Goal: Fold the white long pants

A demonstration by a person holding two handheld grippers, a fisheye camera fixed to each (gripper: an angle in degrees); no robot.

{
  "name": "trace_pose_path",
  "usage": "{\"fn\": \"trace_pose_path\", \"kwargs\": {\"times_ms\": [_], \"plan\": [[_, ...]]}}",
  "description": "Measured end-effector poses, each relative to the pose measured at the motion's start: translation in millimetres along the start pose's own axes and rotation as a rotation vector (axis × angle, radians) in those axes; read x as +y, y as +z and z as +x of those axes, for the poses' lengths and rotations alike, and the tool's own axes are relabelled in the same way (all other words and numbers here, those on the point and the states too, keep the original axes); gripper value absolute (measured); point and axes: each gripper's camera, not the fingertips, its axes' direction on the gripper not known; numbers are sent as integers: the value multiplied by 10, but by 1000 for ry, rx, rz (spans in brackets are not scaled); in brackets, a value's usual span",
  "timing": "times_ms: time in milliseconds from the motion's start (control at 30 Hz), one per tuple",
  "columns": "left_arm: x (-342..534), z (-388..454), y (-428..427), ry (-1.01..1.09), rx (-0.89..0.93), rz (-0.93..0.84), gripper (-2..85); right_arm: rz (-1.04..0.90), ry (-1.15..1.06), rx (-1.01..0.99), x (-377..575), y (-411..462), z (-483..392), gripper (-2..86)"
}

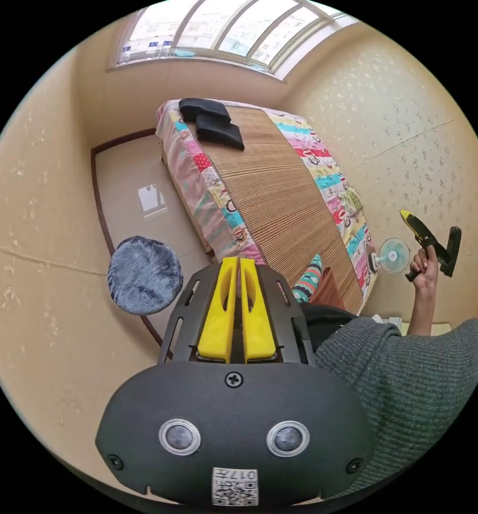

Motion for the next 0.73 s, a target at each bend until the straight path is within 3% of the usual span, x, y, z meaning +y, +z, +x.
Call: {"fn": "trace_pose_path", "kwargs": {"times_ms": [233,400,567,733], "plan": [[-1141,1502,-602,315,36,-123,-10,-62,236,90,474,511,1088,3],[-1571,1944,-1057,266,116,-158,-10,-134,434,56,801,915,1690,4],[-2051,2203,-1308,229,138,-361,-10,-121,452,75,579,1202,1870,4],[-2715,2332,-1895,231,199,-351,-10,-73,480,58,195,1528,1908,3]]}}
